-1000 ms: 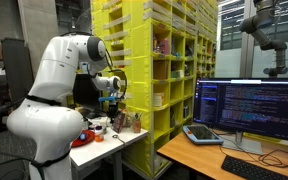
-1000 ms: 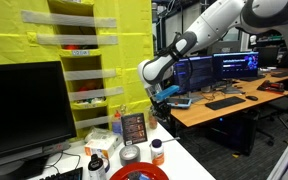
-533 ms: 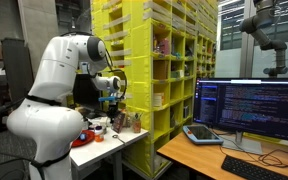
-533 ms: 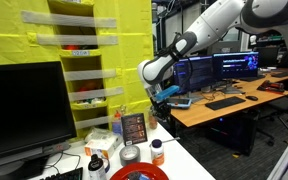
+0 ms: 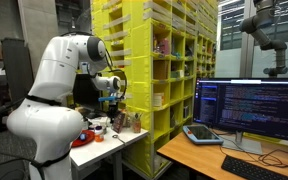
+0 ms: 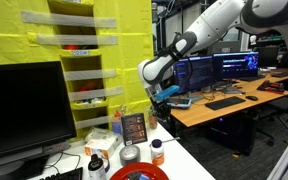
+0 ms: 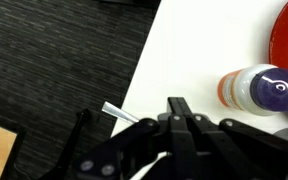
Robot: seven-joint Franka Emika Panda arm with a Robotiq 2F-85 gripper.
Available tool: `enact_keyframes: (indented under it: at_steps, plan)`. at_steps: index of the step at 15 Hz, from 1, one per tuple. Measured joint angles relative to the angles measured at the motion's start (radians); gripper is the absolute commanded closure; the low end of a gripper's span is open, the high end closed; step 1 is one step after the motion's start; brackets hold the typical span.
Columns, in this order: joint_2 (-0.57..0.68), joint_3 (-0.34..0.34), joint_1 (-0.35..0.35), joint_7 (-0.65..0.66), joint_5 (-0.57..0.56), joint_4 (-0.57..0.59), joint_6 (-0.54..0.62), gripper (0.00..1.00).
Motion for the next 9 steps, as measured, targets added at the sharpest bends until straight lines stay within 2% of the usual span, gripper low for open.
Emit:
enact_keyframes:
  at_steps: [1,2,3,6,8,9]
  plan:
    - [0.000,0.000,0.000,0.000,0.000,0.000,0.000,0.99]
    - [0.000,0.000,0.000,0.000,0.000,0.000,0.000,0.74]
    - [0.000,0.000,0.000,0.000,0.000,0.000,0.000,0.73]
    - [0.005,-0.001,0.005,-0.001,0.001,0.001,0.004,0.57]
    - [0.026,-0.001,0.023,-0.001,0.002,0.014,0.009,0.90]
    - [0.047,0.000,0.037,0.000,0.004,0.030,0.011,0.93]
